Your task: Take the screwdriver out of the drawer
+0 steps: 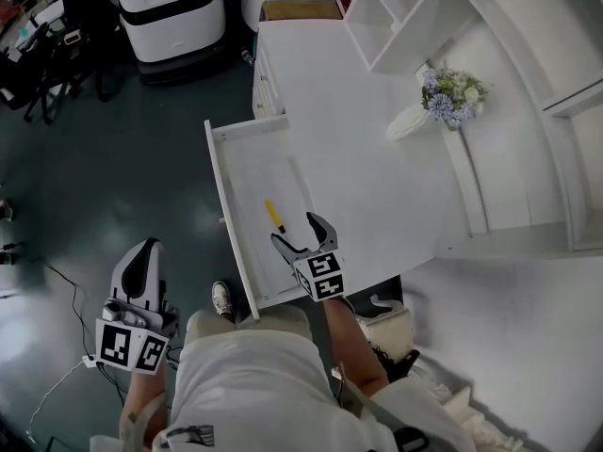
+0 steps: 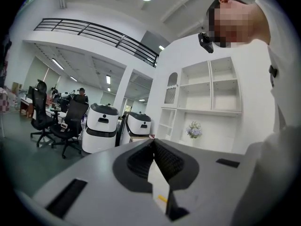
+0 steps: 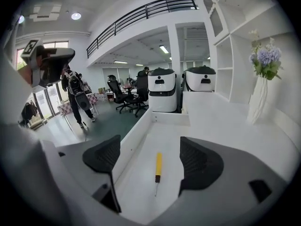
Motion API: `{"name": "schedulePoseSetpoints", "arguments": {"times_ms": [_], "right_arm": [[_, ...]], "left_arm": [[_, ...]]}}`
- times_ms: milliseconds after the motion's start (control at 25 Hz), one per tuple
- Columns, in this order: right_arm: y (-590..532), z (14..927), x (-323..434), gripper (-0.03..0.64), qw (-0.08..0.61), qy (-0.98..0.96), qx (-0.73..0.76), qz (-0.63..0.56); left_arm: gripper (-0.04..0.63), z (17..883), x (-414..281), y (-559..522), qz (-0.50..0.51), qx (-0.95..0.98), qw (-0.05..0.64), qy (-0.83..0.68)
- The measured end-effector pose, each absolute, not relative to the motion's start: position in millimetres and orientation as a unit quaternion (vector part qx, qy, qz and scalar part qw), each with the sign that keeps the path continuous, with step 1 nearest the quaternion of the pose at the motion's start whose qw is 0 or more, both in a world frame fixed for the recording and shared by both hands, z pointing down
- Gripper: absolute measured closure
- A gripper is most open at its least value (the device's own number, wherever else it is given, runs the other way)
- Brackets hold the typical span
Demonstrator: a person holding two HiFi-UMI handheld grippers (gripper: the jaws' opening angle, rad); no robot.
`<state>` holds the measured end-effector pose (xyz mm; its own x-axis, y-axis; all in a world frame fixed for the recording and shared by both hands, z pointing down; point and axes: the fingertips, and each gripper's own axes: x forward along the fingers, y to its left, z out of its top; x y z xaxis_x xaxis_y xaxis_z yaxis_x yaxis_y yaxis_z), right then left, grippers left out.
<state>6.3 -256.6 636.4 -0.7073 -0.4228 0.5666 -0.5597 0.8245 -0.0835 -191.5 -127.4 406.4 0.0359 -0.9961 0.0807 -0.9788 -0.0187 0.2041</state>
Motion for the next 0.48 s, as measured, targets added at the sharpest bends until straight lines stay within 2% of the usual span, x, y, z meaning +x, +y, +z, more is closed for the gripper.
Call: {"name": "schedulePoseSetpoints", "arguments": {"times_ms": [480], "right_arm": [[-281.6, 724.8, -24.4, 0.267, 0.332, -0.906, 0.223, 0.137]], "left_arm": [[0.580, 423.3, -205.6, -93.2, -0.015, 0.662, 0.117, -0.740]]}}
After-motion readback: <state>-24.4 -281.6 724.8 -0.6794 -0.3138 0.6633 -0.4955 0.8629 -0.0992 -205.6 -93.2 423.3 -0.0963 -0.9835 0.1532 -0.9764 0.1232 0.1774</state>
